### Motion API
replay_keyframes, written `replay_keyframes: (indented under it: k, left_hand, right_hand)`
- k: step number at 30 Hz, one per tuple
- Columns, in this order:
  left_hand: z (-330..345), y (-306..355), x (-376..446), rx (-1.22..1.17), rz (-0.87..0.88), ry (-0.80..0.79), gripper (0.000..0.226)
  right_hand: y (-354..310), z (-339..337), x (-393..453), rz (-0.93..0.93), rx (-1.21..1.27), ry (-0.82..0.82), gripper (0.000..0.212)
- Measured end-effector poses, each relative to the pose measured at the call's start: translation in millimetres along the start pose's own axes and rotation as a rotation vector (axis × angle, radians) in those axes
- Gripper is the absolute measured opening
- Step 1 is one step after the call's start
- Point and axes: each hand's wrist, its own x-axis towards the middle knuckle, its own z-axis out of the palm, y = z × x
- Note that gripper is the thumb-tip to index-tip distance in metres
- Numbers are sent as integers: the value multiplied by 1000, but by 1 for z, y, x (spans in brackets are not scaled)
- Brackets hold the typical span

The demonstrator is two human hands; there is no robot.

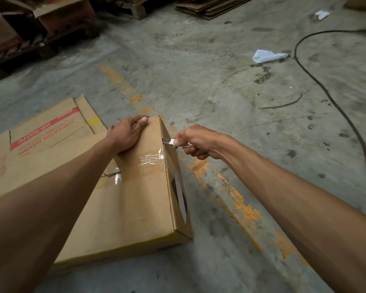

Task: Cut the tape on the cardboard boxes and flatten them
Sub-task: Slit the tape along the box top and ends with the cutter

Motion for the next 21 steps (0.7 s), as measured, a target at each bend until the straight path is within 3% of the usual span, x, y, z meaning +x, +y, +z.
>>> replay_keyframes:
  k: [6,8,11,13,15,18,19,21]
  left_hand:
    - [1,4,-2,6,-7,5,49]
    - [1,4,-2,7,-11,2,49]
    - [0,3,-2,-7,0,-5,48]
    - [-1,1,-1,-28,11,-29,47]
    - [-2,-2,1,-53,14,-55,47]
    - [0,-3,3,-24,10,-34,48]
    - [2,-2,3,3,8,-12,48]
    - [4,1,2,43,7,18,49]
  right_hand:
    - [1,20,-12,-421,-522,388,11]
    - [6,21,-10,-389,-389,336,16]
    - [2,7,-5,-40,35,21,16]
    - [-1,-1,-1,45,38,-45,16]
    - [-3,1,1,-70,-107,35,15]
    - [0,13,-3,-323,-472,321,11]
    - [0,15,-3,-320,-498,363,12]
    - [-3,15,-5,-209,-299,252,18]
